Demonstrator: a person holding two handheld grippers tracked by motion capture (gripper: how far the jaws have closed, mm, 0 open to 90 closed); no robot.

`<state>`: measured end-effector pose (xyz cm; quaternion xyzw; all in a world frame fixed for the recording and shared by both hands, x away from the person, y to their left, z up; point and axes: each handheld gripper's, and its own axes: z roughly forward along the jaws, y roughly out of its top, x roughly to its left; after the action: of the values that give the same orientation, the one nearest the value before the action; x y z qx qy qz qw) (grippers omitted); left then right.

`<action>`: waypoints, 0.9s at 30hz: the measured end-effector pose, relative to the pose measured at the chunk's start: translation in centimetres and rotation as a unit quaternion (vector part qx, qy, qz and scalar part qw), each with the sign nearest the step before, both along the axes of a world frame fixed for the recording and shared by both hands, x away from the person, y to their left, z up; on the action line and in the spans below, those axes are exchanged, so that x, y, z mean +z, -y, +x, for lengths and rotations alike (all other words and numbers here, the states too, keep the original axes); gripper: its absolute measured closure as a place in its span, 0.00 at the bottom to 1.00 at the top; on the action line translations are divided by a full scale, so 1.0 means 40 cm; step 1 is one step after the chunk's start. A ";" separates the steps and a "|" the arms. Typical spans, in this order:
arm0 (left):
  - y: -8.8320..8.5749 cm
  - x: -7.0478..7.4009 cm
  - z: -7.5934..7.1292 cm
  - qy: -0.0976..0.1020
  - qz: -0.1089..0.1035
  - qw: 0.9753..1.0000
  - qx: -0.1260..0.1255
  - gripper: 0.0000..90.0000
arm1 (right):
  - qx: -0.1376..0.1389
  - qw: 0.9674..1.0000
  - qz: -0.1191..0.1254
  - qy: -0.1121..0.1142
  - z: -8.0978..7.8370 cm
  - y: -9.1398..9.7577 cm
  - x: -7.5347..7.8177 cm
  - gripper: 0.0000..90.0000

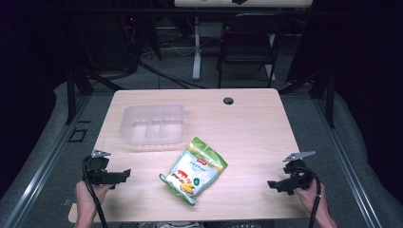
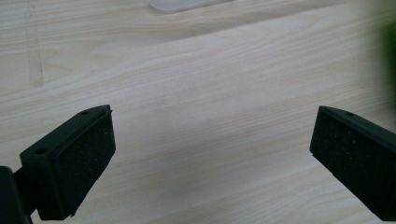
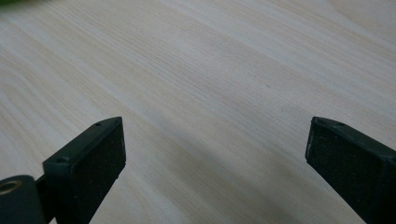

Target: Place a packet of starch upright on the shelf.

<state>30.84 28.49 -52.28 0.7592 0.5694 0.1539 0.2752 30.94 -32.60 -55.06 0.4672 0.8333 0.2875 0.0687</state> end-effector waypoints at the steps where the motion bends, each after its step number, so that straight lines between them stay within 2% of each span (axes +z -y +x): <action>1: 0.001 0.001 0.000 -0.001 -0.001 1.000 -0.001 0.00 | 0.000 1.000 0.000 0.000 0.000 0.000 0.000 0.05; 8: 0.005 0.001 0.002 -0.004 -0.007 1.000 -0.006 0.00 | 0.003 1.000 0.000 -0.002 0.001 -0.001 0.000 0.05; 12: 0.012 0.005 0.008 -0.011 -0.011 1.000 -0.017 0.00 | 0.004 1.000 0.002 -0.002 0.000 -0.003 0.000 0.05; 21: 0.025 0.016 0.015 -0.011 -0.018 0.999 -0.026 0.00 | 0.003 1.000 0.005 -0.002 0.000 -0.003 0.000 0.05; 27: 0.034 0.028 0.022 -0.016 -0.032 0.999 -0.038 0.00 | 0.004 1.000 0.005 -0.003 0.001 -0.006 -0.002 0.05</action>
<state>31.71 27.12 -51.17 0.7733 0.5493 0.1128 0.2960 30.96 -32.35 -55.13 0.4649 0.8341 0.2902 0.0627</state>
